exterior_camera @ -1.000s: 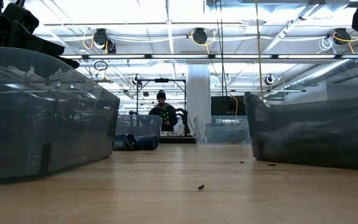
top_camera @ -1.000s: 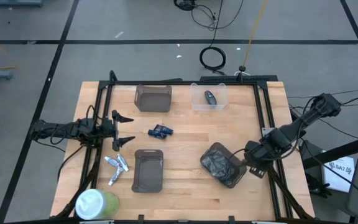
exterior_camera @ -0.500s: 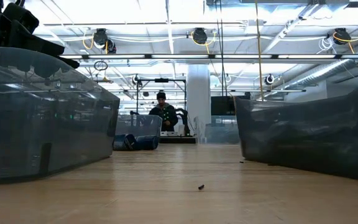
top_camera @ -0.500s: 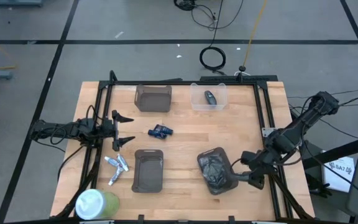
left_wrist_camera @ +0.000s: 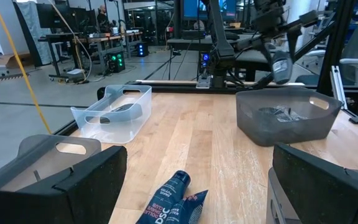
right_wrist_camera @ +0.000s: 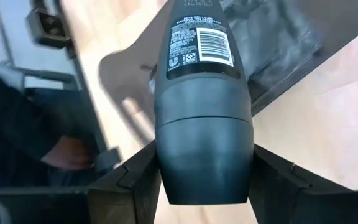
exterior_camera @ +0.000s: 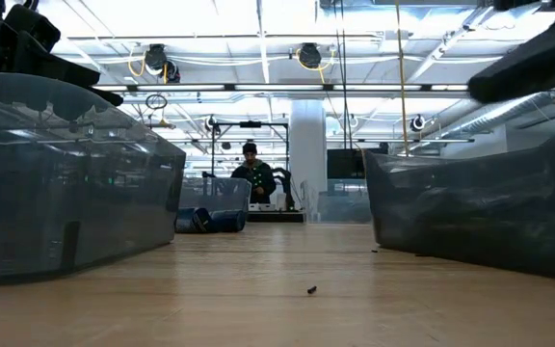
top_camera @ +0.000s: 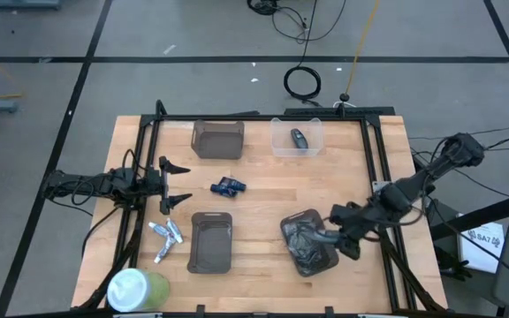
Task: Pick & Place Travel size toiletries
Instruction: Put the gray deodorant into the transparent bin
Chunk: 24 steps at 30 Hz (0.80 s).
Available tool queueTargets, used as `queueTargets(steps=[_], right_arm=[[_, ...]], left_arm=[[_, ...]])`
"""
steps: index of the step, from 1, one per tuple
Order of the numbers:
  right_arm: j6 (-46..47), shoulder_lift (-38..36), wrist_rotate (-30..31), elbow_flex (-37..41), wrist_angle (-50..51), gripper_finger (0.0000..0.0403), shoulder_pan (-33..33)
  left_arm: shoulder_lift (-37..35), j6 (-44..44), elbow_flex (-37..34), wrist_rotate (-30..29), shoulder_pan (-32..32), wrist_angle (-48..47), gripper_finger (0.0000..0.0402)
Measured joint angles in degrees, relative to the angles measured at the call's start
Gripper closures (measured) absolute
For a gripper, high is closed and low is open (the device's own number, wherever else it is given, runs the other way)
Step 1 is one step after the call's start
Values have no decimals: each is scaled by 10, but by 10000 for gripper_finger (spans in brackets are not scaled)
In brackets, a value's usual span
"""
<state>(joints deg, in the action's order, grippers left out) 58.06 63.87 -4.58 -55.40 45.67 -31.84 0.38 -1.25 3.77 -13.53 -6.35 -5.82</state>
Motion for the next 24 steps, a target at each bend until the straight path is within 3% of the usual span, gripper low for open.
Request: queueTargets(steps=[8, 16, 24], right_arm=[[-52, 55, -92, 0, 42, 219, 91], [-58, 73, -85, 0, 61, 222, 129], [-47, 67, -19, 0, 62, 222, 142]], left_arm=[[0, 0, 0, 0, 0, 0, 7], [0, 0, 0, 0, 0, 0, 7], [0, 0, 0, 0, 0, 0, 7]])
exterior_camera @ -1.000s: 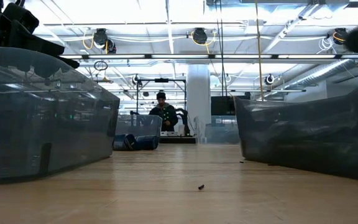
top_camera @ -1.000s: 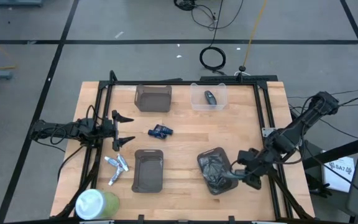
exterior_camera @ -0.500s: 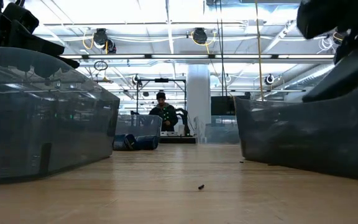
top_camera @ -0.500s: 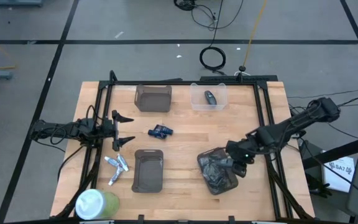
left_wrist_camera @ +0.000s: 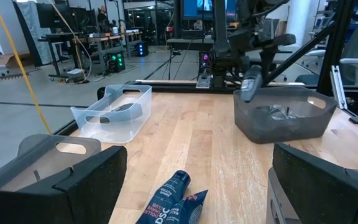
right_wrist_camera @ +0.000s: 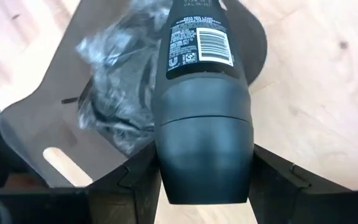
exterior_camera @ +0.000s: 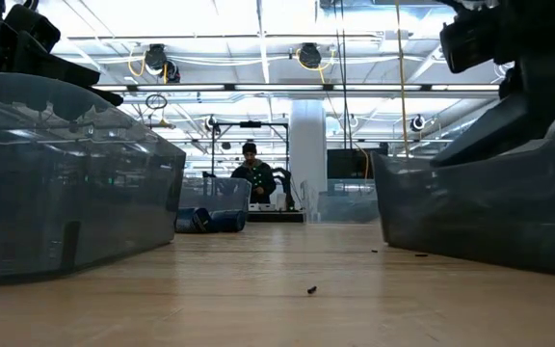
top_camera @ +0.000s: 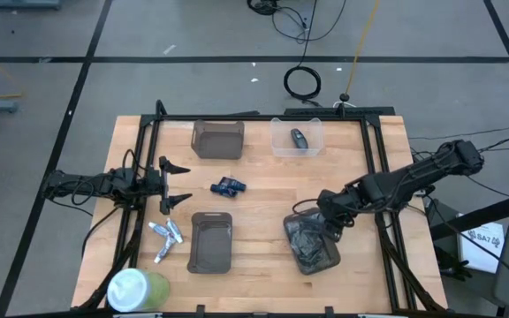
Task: Pick & Place Travel size toiletries
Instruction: Put the gray deodorant into the transparent bin
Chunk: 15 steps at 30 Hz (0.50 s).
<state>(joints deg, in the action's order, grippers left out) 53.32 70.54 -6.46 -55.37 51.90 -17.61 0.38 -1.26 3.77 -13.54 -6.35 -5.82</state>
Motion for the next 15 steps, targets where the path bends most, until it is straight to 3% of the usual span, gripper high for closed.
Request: queueTargets(steps=[9, 15], right_arm=[[30, 0, 22, 0, 58, 222, 4], [13, -9, 18, 0, -2, 222, -5]], left_arm=[[0, 0, 0, 0, 0, 0, 7], [0, 0, 0, 0, 0, 0, 7]])
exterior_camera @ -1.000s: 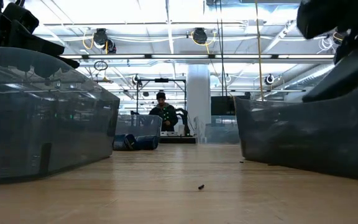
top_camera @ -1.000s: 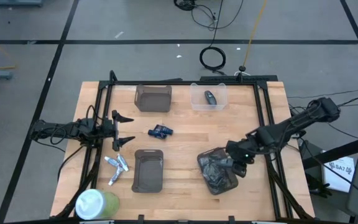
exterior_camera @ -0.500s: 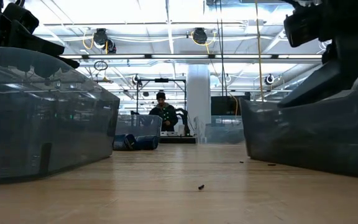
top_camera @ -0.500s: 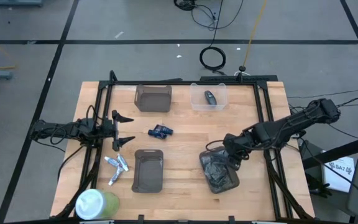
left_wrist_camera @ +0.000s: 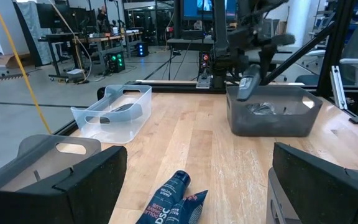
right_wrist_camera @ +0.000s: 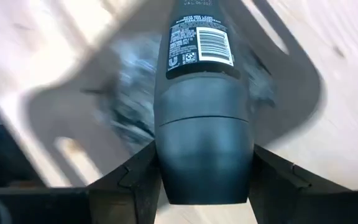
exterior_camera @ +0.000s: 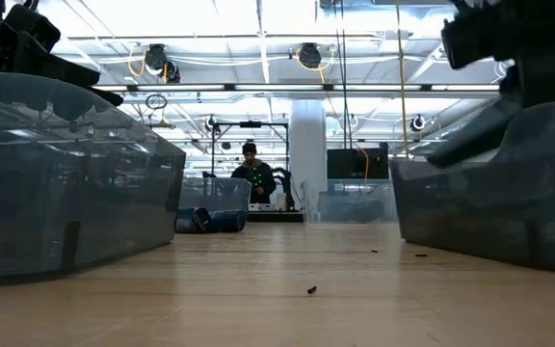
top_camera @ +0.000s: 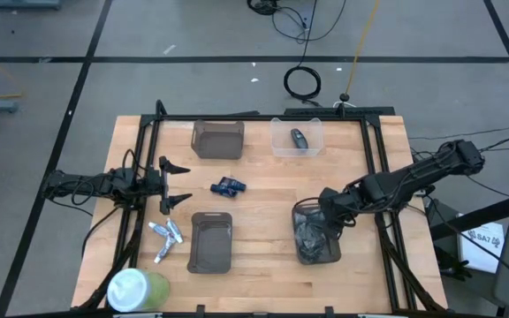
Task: Pick & Place Travel size toiletries
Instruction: Put the gray deodorant into the transparent bin
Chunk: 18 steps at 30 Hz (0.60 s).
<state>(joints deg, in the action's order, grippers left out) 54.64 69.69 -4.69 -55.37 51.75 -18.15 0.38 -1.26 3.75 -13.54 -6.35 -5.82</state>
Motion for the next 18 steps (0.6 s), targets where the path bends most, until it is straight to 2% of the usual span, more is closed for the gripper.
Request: queueTargets(steps=[5, 9, 18], right_arm=[[-42, -27, -13, 0, -86, 222, 1], [-112, -51, -13, 0, -152, 222, 20], [-352, -61, -10, 0, -222, 222, 158]], left_arm=[[0, 0, 0, 0, 0, 0, 7], [0, 0, 0, 0, 0, 0, 7], [0, 0, 0, 0, 0, 0, 7]])
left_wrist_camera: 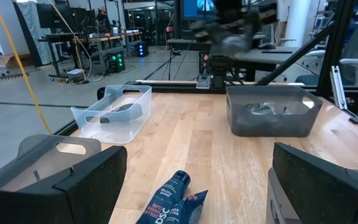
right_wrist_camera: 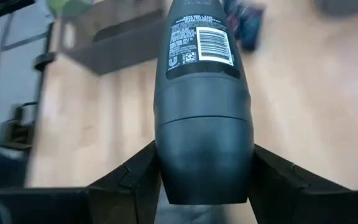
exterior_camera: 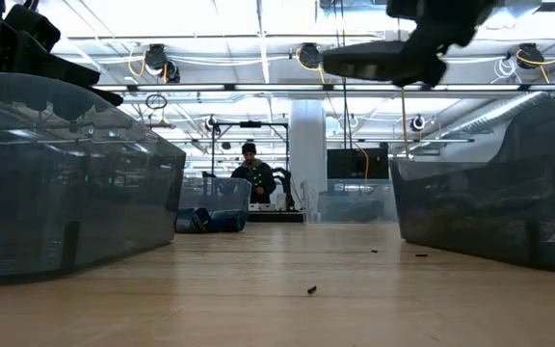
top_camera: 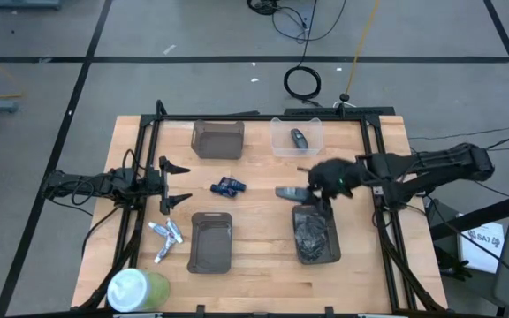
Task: Pick & Place Travel size toiletries
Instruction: Put the gray deodorant into the transparent bin
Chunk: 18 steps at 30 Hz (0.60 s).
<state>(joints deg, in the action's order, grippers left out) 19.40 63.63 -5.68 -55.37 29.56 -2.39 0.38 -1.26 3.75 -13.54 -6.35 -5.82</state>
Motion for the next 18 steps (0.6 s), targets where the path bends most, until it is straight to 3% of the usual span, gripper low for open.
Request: queueTargets(steps=[8, 16, 18], right_arm=[[-161, 34, -1, 0, -78, 222, 142], [-220, 99, -7, 0, -157, 222, 278], [-225, 120, -33, -9, -166, 222, 309]], left_arm=[[0, 0, 0, 0, 0, 0, 7], [0, 0, 0, 0, 0, 0, 7], [0, 0, 0, 0, 0, 0, 7]])
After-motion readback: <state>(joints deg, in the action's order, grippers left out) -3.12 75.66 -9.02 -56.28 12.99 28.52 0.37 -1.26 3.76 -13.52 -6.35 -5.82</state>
